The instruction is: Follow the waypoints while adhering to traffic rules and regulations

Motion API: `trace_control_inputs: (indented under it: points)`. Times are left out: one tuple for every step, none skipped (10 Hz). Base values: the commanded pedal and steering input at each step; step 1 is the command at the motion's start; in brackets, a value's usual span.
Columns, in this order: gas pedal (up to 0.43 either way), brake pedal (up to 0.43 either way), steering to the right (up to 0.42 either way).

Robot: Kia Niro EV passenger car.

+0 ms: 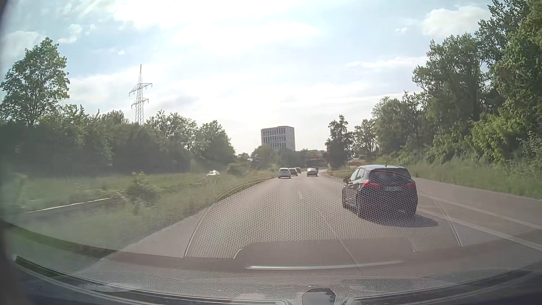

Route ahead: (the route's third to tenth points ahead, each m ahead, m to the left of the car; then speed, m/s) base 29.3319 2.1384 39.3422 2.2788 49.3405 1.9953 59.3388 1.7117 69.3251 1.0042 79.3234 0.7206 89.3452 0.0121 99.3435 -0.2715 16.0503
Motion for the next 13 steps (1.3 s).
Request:
trace_control_inputs:
  points:
    - [0.110,0.000,0.015]
    - [0.110,0.000,0.015]
    - [0.110,0.000,0.015]
    - [0.110,0.000,0.014]
    - [0.110,0.000,0.013]
    - [0.110,0.000,0.012]
    - [0.110,0.000,0.009]
    - [0.110,0.000,0.006]
    - [0.110,0.000,0.006]
    - [0.110,0.000,0.006]
    - [0.067,0.000,0.006]
    - [0.000,0.000,0.006]
    - [0.000,0.000,0.005]
